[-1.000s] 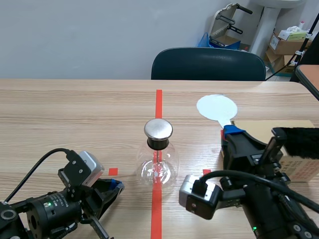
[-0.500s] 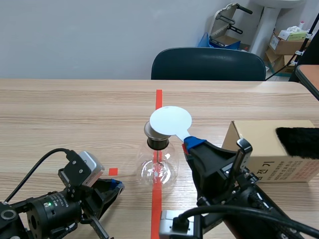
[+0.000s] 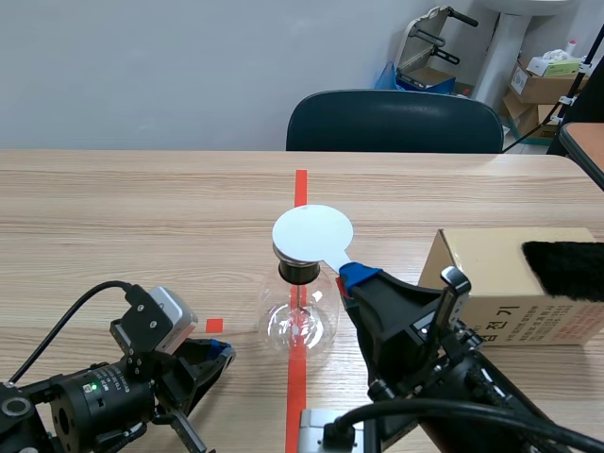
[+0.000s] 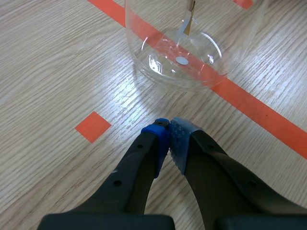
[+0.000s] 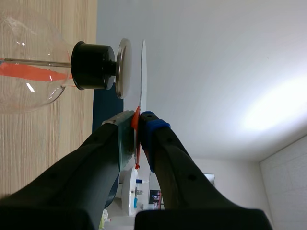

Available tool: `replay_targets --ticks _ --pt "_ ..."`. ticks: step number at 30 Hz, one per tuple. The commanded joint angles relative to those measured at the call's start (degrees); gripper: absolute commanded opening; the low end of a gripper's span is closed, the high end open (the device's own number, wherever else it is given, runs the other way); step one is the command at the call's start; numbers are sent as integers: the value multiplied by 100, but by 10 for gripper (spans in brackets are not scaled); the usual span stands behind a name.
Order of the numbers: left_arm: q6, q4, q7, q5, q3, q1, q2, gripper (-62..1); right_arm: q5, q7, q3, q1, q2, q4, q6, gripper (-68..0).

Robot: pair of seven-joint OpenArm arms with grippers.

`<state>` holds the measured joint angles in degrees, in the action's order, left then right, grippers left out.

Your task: Do the electroscope experiment

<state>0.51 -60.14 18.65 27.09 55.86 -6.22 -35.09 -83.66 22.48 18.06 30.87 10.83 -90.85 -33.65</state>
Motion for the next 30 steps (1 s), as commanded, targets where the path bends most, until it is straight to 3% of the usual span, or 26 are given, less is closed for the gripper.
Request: replay_targets --ticks 1,11,16,30 --pt "20 -70 79 9 -4 -13 15 -588 -4 0 -44 -11 26 -48 -61 -667" --pt "20 -70 79 9 -4 -13 15 -588 -4 -37 -44 -11 26 -48 -61 -667" --pt "20 -70 79 9 -4 -13 15 -588 -4 -297 -44 -11 26 -48 -61 -667" --pt "20 -70 79 9 -4 -13 15 -588 -4 -2664 -44 -11 26 -48 -61 -667"
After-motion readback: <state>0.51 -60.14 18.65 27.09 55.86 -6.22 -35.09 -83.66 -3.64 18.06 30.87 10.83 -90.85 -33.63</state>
